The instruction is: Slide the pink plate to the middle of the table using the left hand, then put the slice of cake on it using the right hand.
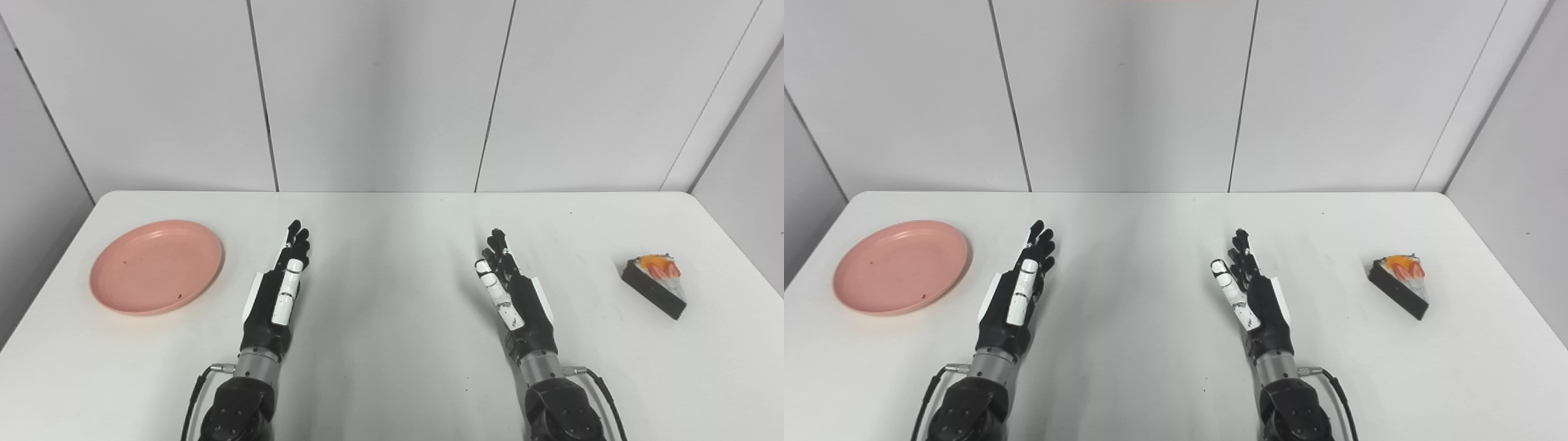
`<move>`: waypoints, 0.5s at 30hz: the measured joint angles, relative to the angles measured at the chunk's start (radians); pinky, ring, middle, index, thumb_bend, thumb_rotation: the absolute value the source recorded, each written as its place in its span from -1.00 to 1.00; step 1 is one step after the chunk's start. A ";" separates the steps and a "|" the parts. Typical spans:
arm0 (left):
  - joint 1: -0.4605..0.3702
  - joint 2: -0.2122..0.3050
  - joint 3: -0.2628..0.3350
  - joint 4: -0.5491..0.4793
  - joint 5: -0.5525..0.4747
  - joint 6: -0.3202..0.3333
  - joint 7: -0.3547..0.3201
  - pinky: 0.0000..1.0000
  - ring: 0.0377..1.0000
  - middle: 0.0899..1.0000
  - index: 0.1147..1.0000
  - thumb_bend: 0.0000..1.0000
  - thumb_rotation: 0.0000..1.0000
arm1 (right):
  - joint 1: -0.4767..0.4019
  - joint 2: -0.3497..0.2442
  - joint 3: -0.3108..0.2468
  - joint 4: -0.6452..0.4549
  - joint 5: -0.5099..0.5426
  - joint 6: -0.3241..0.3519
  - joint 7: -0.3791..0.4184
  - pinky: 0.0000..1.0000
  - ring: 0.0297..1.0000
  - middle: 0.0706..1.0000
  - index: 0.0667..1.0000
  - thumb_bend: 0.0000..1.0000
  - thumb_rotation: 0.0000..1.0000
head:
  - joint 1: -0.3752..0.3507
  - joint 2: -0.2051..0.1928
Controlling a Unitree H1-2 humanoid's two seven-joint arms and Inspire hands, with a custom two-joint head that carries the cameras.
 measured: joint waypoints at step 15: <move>0.002 0.003 -0.001 -0.007 -0.031 0.016 -0.031 1.00 1.00 1.00 1.00 0.14 0.98 | 0.000 -0.001 0.002 0.000 -0.008 0.000 0.001 1.00 0.95 0.99 1.00 0.20 0.52 | 0.005 0.000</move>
